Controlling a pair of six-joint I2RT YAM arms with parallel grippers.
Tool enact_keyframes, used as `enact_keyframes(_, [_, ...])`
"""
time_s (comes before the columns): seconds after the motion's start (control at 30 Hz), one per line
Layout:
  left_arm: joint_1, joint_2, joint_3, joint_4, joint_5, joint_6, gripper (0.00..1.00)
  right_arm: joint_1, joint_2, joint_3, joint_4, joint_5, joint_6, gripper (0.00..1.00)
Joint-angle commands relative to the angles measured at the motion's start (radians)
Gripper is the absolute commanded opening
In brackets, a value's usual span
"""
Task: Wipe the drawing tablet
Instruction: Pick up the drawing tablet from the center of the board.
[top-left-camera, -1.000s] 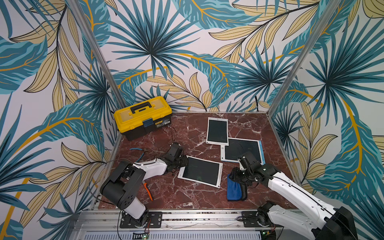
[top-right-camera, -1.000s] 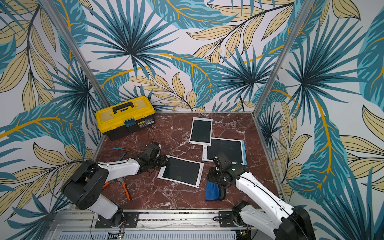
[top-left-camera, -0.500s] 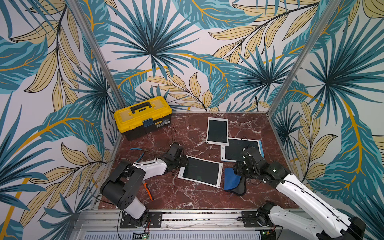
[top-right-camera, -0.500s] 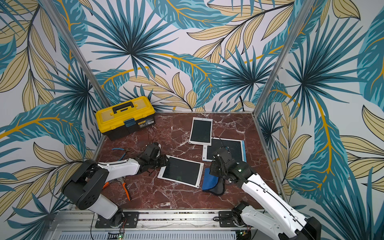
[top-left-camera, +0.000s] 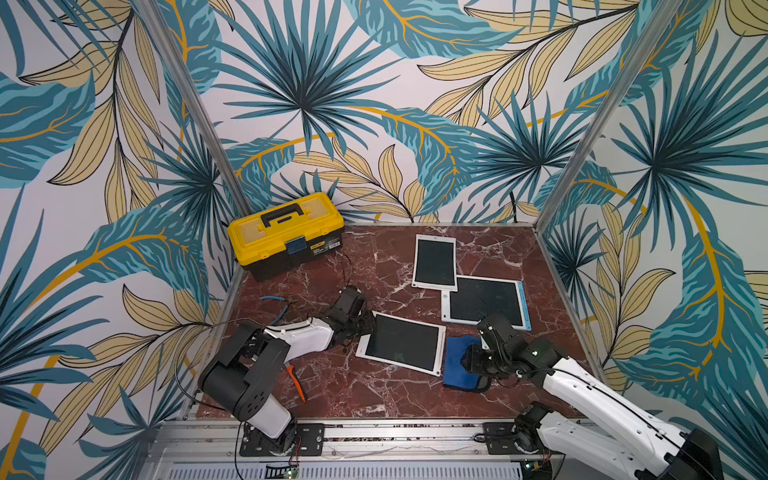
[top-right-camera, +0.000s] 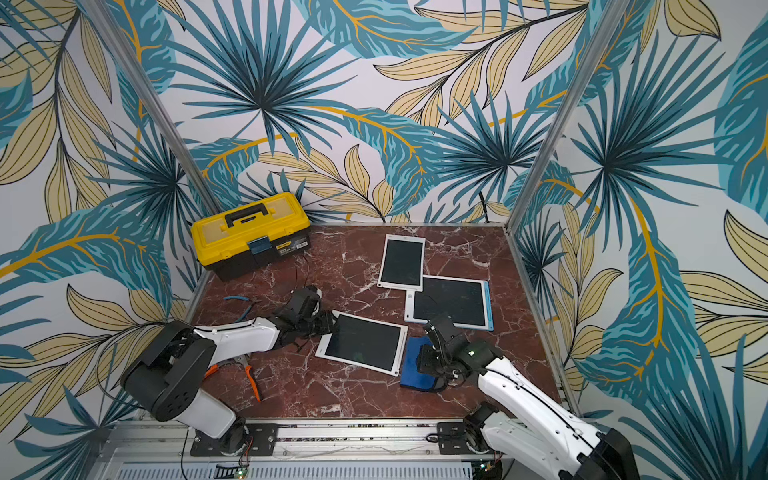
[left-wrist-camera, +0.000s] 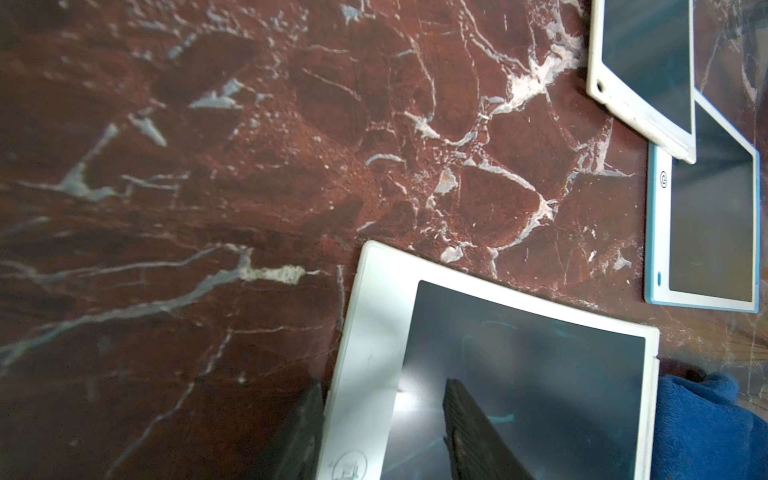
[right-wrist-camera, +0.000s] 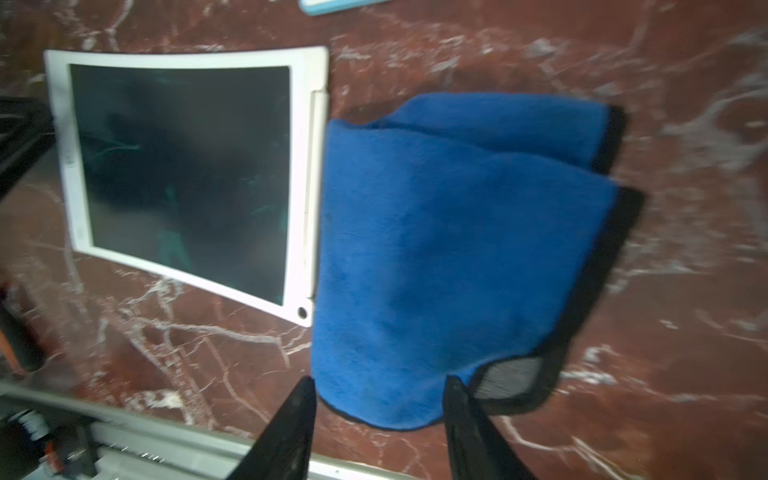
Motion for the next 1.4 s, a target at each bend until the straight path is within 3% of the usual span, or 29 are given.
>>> enact_keyframes(0.0, [-0.005, 0.087, -0.062, -0.263, 0.049, -0.005, 0.5, 0.005, 0.075, -0.039, 0.281, -0.194, 0.064, 0.51])
enact_keyframes(0.1, [-0.005, 0.077, -0.067, -0.264, 0.043, -0.005, 0.5, 0.006, 0.203, -0.027, 0.393, -0.22, 0.066, 0.51])
enact_keyframes(0.3, [0.008, 0.05, -0.082, -0.263, 0.039, -0.004, 0.5, 0.004, 0.426, 0.032, 0.42, -0.133, 0.043, 0.52])
enact_keyframes(0.63, [0.008, 0.061, -0.073, -0.262, 0.047, 0.0, 0.5, 0.005, 0.525, -0.018, 0.488, -0.074, 0.07, 0.51])
enact_keyframes(1.17, [0.008, 0.07, -0.077, -0.262, 0.043, 0.001, 0.5, -0.058, 0.658, -0.245, 1.135, -0.371, 0.241, 0.51])
enact_keyframes(1.37, [0.008, 0.064, -0.08, -0.262, 0.044, 0.0, 0.5, -0.059, 0.67, -0.239, 1.199, -0.424, 0.228, 0.5])
